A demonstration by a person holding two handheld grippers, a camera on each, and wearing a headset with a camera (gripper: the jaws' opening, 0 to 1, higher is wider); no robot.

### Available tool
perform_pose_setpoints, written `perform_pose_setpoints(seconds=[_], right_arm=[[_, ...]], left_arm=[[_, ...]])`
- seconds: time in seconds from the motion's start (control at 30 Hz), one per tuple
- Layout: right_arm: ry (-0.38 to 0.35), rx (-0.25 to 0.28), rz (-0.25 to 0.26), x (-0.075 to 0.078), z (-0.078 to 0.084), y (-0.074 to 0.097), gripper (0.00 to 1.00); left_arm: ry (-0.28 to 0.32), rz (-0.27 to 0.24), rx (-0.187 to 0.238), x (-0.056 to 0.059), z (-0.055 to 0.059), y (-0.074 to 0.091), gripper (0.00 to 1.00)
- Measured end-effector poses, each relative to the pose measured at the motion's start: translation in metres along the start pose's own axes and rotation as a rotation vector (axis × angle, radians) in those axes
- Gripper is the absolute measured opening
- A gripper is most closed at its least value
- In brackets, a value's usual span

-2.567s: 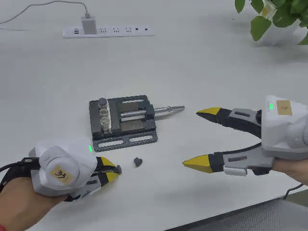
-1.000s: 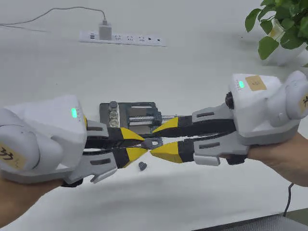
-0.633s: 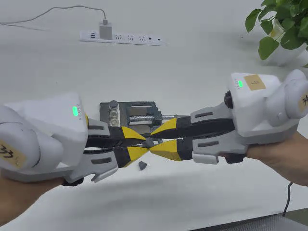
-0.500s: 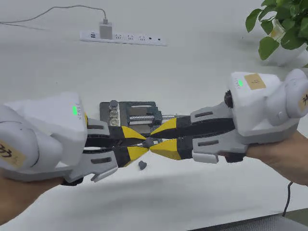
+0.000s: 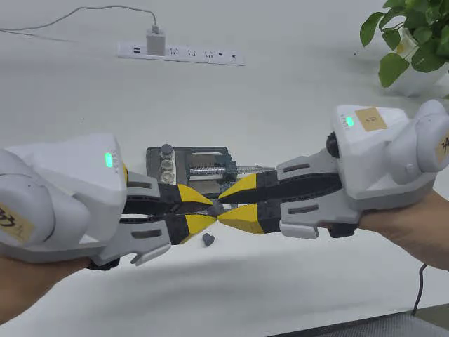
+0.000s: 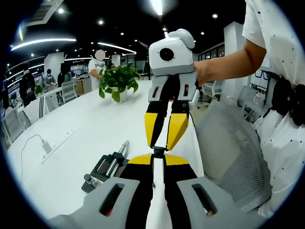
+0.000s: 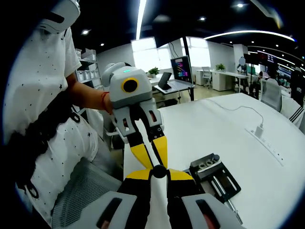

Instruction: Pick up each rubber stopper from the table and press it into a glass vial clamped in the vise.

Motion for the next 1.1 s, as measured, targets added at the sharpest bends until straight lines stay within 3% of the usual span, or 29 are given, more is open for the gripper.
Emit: perform_pose_setpoints(seconds=[1.1], right_arm=[[-0.008, -0.025, -0.008, 0.0010, 0.0019, -0.0048, 0.06]], left_arm=[[0.012, 0.004, 0.006, -0.0001, 0.0061, 0.0005, 0.05]])
Point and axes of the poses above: the centre of the closed fingertips' face, and the gripper's own axes: y roughly backward along the fingers, x roughly to its right, z roughly out of its underside, the point moved 5 cm from there along y, roughly backward along the fingers, and after that the axes turned 8 degrees about x, right-handed, at the moved point
